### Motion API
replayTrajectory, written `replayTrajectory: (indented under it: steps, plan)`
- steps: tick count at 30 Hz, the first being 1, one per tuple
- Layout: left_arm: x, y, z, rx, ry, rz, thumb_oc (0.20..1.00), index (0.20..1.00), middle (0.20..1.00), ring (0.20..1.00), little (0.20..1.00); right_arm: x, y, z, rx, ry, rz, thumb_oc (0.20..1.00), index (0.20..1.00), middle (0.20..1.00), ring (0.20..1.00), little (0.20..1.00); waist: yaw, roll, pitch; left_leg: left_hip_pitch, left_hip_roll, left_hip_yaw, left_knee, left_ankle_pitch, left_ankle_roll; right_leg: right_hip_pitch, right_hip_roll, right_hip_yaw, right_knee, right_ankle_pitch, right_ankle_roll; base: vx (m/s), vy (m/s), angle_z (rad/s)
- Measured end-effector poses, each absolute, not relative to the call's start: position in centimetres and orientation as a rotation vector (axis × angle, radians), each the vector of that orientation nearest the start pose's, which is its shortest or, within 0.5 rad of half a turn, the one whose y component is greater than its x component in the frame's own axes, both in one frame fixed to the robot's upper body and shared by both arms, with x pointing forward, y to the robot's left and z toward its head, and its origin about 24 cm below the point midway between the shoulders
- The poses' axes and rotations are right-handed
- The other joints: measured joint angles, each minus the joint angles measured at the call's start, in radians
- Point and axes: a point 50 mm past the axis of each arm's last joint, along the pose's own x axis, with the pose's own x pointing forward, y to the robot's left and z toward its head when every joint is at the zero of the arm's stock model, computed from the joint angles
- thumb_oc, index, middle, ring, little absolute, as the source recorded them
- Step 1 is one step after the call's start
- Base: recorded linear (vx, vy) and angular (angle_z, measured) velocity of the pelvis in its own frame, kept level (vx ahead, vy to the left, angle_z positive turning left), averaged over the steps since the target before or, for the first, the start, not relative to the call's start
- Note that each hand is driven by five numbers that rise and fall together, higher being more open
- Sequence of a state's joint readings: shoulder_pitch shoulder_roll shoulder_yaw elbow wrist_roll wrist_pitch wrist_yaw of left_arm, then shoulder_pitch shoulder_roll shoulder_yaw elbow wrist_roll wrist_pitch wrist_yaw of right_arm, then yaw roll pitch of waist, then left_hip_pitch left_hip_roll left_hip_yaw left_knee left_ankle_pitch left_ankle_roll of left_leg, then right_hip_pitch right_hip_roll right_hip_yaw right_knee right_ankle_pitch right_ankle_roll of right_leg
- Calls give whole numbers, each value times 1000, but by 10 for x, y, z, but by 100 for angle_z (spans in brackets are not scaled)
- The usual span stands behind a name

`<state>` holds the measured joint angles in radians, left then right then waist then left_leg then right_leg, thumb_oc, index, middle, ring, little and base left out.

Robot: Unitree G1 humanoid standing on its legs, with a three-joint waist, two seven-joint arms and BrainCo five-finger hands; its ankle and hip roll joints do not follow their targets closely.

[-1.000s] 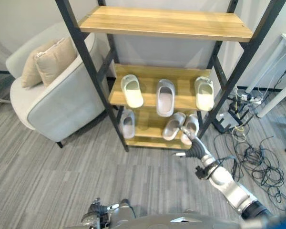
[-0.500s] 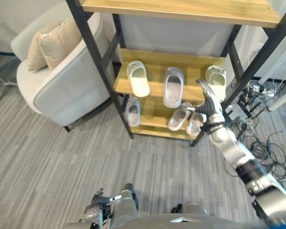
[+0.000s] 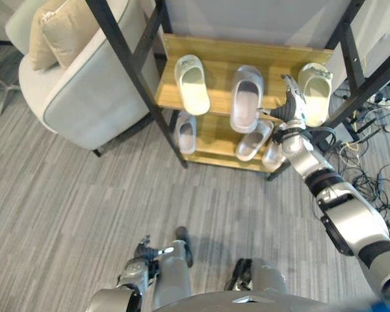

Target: Arrange the slippers neatly on the shoe rack.

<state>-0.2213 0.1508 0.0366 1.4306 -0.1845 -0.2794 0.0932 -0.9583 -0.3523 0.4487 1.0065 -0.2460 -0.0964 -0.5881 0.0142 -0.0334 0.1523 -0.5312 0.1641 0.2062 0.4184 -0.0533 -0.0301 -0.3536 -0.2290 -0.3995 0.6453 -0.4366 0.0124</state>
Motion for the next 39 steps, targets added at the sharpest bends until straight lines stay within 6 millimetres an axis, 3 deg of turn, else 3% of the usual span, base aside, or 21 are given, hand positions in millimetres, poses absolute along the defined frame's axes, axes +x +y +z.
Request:
replayTrajectory:
  steps: [2, 8, 22, 24, 30, 31, 33, 34, 35, 36, 37, 38, 39]
  plan:
    - [165, 206, -142, 21, 890, 268, 1000, 1000, 1000, 1000, 1000, 404, -162, 155, -875, -310, -315, 1000, 1000, 1000, 1000, 1000, -3, 6, 17, -11, -6, 1, -8, 9, 8, -16, -6, 0, 6, 0, 0, -13, 27, 5]
    - [171, 202, -139, 30, 862, 266, 1000, 1000, 1000, 1000, 1000, 410, -163, 166, -861, -317, -322, 1000, 1000, 1000, 1000, 1000, 0, 11, 43, -11, -12, -4, -36, 27, 9, -18, -11, -26, 4, 1, 2, -7, 31, 7]
    - [175, 201, -137, 35, 838, 283, 1000, 1000, 1000, 1000, 1000, 415, -185, 174, -806, -244, -377, 1000, 1000, 1000, 1000, 1000, 4, 10, 58, -10, -27, -24, -116, 78, 9, -20, -7, -65, -23, 2, 4, 24, 6, 7]
    - [175, 200, -137, 35, 833, 283, 1000, 1000, 1000, 1000, 1000, 417, -186, 182, -783, -251, -379, 1000, 1000, 1000, 1000, 1000, 5, 10, 58, -14, -26, -28, -122, 82, 11, -18, -5, -79, -31, 2, 4, 54, 8, 9]
    - [179, 199, -134, 43, 789, 267, 1000, 1000, 1000, 1000, 1000, 420, -194, 201, -787, -268, -384, 1000, 1000, 1000, 1000, 1000, 15, 11, 58, -47, -23, -58, -104, 89, 20, -18, 4, -109, -35, 6, 11, 36, 0, 12]
    - [180, 195, -134, 38, 788, 257, 1000, 1000, 1000, 1000, 1000, 420, -195, 200, -788, -265, -381, 1000, 1000, 1000, 1000, 1000, 21, 12, 57, -44, -19, -60, -105, 93, 26, -20, 2, -110, -13, 16, 29, 35, -12, 8]
    - [182, 189, -134, 32, 780, 241, 1000, 1000, 1000, 1000, 1000, 419, -201, 199, -798, -250, -390, 1000, 1000, 1000, 1000, 1000, 25, 28, 60, -39, 5, -71, -111, 96, 29, -68, -22, -109, 105, 32, 89, 15, -11, 7]
    - [186, 184, -131, 21, 751, 231, 1000, 1000, 1000, 1000, 1000, 419, -207, 210, -796, -269, -406, 1000, 1000, 1000, 1000, 1000, 38, 32, 59, -57, 9, -73, -108, 101, 26, -109, -89, -76, 74, 21, 93, 6, -21, 9]
    - [190, 186, -129, 30, 731, 225, 1000, 1000, 1000, 1000, 1000, 420, -209, 218, -793, -285, -419, 1000, 1000, 1000, 1000, 1000, 43, 24, 57, -82, -2, -80, -85, 102, 24, -100, -124, -67, -53, 81, 106, 16, -18, 3]
    - [193, 189, -126, 38, 712, 227, 1000, 1000, 1000, 1000, 1000, 420, -210, 225, -780, -299, -427, 1000, 1000, 1000, 1000, 1000, 50, 34, 63, -101, 8, -103, -65, 105, 22, -102, -107, -89, -60, 95, 88, 21, -11, 11]
    - [193, 192, -125, 43, 706, 232, 1000, 1000, 1000, 1000, 1000, 420, -211, 223, -775, -286, -429, 774, 774, 774, 774, 774, 51, 32, 65, -139, 19, -113, -34, 133, 30, -86, -88, -104, -87, 106, 71, 26, 15, 15]
    - [195, 195, -123, 49, 685, 231, 1000, 1000, 1000, 1000, 1000, 420, -214, 220, -779, -265, -431, 200, 200, 200, 200, 200, 55, 18, 64, -165, -2, -109, -7, 133, 29, -85, -92, -105, -90, 107, 66, 15, 17, 20]
    - [193, 193, -124, 47, 693, 227, 1000, 1000, 1000, 1000, 1000, 421, -210, 223, -777, -274, -422, 200, 200, 200, 200, 200, 52, 20, 62, -161, -24, -106, -34, 135, 33, -86, -94, -104, -85, 107, 66, 10, 9, 11]
